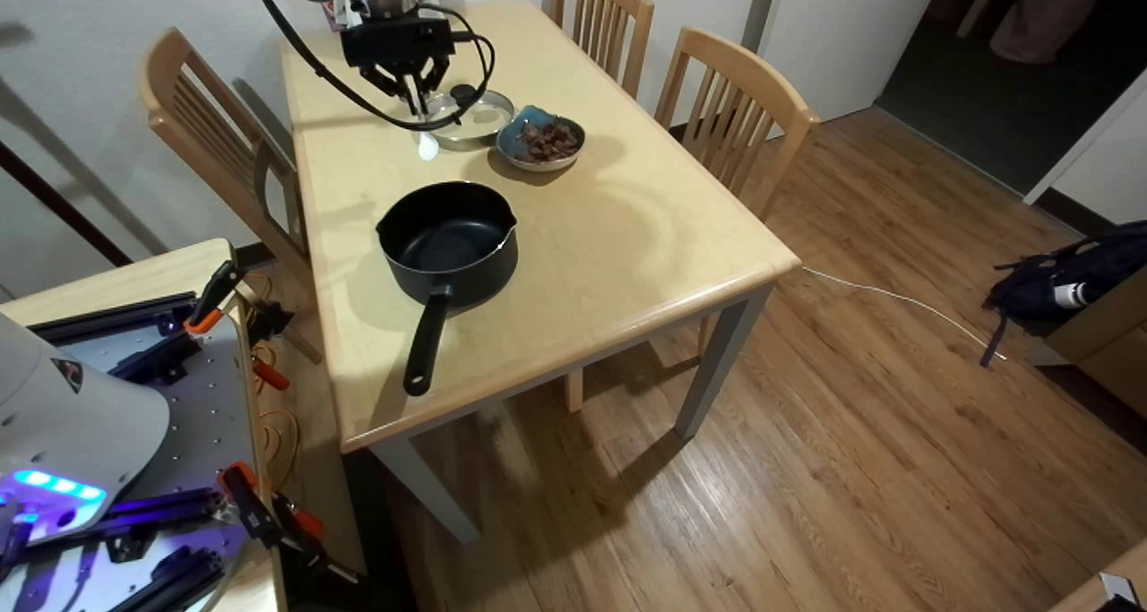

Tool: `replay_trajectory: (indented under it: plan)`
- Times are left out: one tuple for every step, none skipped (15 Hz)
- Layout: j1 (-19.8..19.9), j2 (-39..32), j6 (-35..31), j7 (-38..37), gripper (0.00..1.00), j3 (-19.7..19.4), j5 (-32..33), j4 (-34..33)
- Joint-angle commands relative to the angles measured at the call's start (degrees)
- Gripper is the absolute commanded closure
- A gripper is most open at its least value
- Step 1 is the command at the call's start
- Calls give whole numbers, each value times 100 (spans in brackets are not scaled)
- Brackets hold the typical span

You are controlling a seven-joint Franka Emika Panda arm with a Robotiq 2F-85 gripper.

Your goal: Pick up the white spoon from the bowl and place it in the black pot.

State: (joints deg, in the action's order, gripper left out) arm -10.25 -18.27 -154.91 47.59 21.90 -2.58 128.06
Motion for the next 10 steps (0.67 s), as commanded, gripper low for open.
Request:
replay_trajectory:
  plan:
    - [127, -23, -283, 99, 87, 78, 44, 107]
    - [182, -28, -408, 169, 87, 92, 49, 173]
    - [207, -29, -443, 206, 87, 96, 50, 192]
    - [214, -28, -450, 217, 87, 102, 49, 191]
    - [320, -134, -329, 456, 95, 231, -59, 91]
    - [367, -222, -473, 527, 95, 291, -139, 132]
    - [554, -247, -668, 780, 95, 490, -369, 250]
    - [624, -254, -751, 780, 95, 539, -425, 353]
    - [829, -303, -927, 1008, 95, 735, -637, 481]
    - [1048, -338, -1127, 1209, 95, 940, -842, 631]
